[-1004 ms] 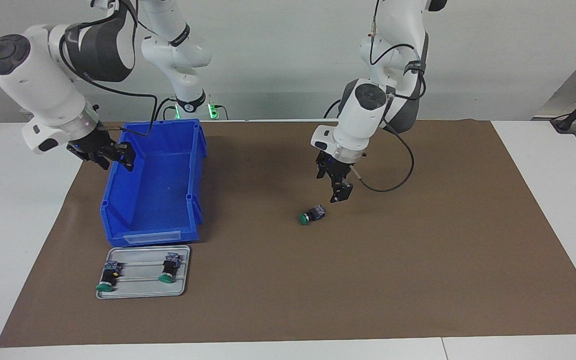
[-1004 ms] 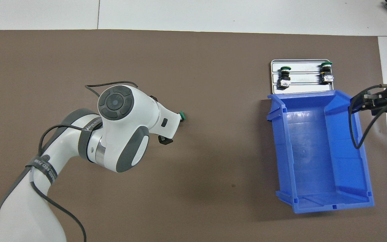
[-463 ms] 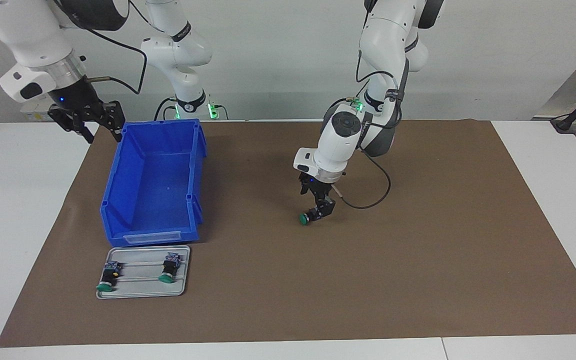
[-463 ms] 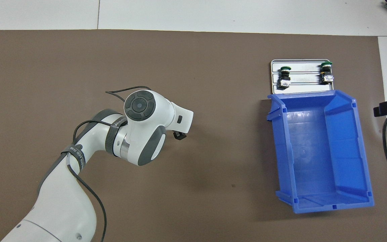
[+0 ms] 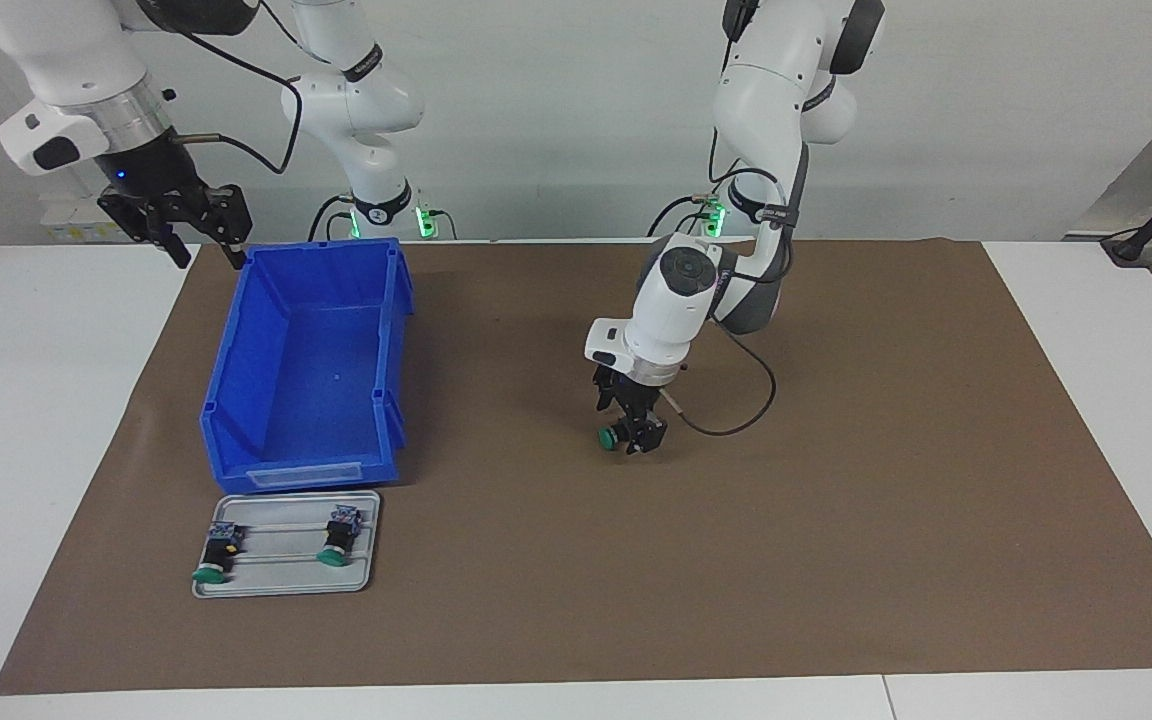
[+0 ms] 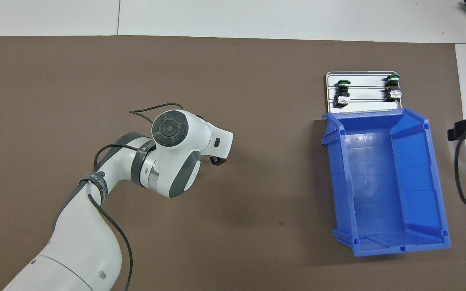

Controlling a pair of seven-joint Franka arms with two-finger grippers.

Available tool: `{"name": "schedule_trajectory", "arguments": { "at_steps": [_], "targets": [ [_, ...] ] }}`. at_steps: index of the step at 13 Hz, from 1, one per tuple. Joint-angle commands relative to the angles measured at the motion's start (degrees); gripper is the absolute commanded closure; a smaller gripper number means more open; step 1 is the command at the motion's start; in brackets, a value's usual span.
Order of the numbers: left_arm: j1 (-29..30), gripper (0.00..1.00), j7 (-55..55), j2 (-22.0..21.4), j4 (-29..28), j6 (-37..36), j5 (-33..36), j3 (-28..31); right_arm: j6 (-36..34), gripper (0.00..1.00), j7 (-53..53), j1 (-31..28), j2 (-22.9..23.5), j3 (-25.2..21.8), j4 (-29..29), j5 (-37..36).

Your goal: Place and press button with both arms

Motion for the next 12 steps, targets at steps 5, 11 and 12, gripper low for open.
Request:
{"name": "schedule_trajectory", "arguments": {
  "at_steps": [5, 11, 12],
  "targets": [
    [-1.79, 0.28, -0.58, 0.84, 0.44, 0.95, -0.30, 1.17, 2.47, 0.03, 1.04, 0.30, -1.60, -0.75, -5.60, 0.39],
    [-2.06, 0.88, -1.02, 0.76, 1.05, -1.33, 0.31, 1.26, 2.64, 0.03, 3.59, 0.38, -2.92, -0.66, -8.15, -3.92],
    [-2.14, 1.00, -1.02, 0.76, 2.27, -2.64, 0.58, 1.26, 2.47, 0.03, 3.50, 0.29, -3.01, -0.57, -8.33, -3.57]
  ]
}}
